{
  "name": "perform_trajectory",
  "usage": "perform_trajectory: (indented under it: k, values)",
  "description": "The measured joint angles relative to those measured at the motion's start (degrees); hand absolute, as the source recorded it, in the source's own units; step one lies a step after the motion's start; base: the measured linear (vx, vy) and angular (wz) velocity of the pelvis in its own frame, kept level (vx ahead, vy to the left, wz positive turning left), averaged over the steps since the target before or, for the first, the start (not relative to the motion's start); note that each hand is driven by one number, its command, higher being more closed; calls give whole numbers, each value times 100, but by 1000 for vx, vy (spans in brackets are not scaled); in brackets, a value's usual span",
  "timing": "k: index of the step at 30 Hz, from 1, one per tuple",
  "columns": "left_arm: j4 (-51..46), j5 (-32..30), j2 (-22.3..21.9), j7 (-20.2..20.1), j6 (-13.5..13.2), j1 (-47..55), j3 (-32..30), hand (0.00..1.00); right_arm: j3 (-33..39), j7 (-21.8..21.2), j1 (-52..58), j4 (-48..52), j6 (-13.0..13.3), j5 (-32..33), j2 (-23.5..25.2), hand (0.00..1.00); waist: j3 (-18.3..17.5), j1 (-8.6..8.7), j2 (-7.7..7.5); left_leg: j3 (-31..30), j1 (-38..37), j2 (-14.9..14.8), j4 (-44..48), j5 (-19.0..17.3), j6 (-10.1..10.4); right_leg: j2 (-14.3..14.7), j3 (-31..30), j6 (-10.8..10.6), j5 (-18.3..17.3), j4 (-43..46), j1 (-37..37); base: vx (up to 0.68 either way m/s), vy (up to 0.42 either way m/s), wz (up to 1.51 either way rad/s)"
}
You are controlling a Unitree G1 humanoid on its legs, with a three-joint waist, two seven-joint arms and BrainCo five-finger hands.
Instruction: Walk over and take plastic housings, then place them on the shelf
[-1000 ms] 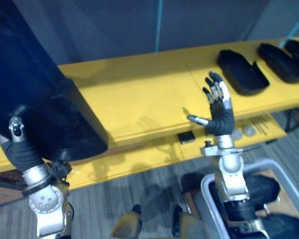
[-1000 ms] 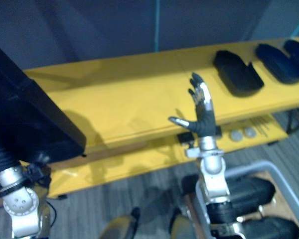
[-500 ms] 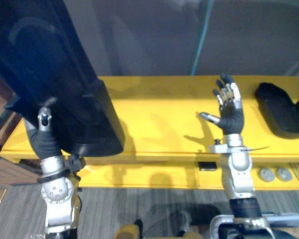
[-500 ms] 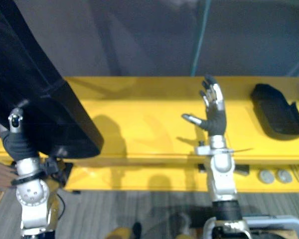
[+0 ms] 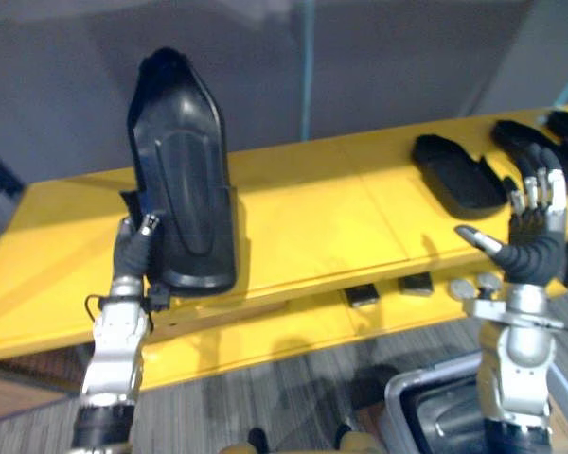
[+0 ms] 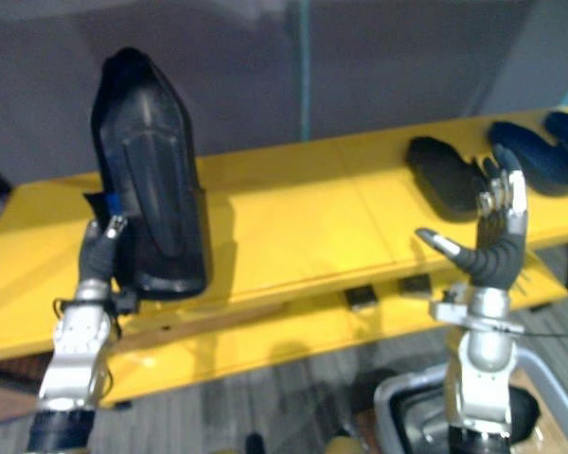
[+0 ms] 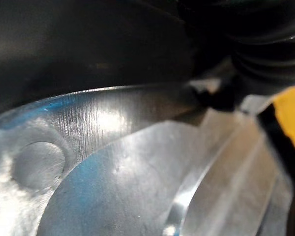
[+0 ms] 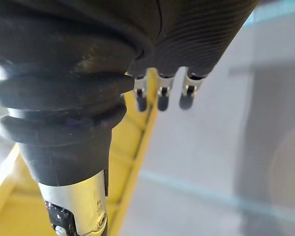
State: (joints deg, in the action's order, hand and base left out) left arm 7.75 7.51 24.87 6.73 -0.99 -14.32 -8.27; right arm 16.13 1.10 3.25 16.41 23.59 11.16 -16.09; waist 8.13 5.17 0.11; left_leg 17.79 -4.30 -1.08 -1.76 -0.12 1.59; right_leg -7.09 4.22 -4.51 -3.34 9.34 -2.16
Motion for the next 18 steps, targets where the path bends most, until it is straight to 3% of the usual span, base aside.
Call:
perform_trajectory:
  k: [4,7,9,13,18]
  values:
    - [1146,295,333,215,312,-1059,11,100,113,-141,360,289,-32,63,-7,0,-36,343,25,415,-188,-56,-152,-36,48,104,-366,0,17,-30,-54,41,13,-58]
    - [2112,647,707,432,789,-1995,8,100,263,-435,765,474,-70,378,-10,0,-113,619,89,853,-272,-150,-167,-100,124,265,-747,31,59,-49,-192,52,-19,-62]
    - [2325,781,778,454,988,-2219,4,100,315,-518,924,548,-138,404,-9,0,-127,724,112,1021,-293,-186,-166,-118,150,316,-810,33,59,-51,-192,38,-29,-35]
    - [2878,935,843,445,1693,-2629,-14,100,342,-741,1411,623,-156,502,-6,0,-171,1015,242,1414,-376,-303,-151,-201,223,497,-1095,45,65,-43,-281,36,-49,-40]
    - [3199,1276,737,440,2245,-2628,-38,100,344,-729,1594,744,-156,614,19,0,-128,1142,321,1554,-365,-355,-24,-261,234,550,-1226,49,66,10,-341,1,-28,-15]
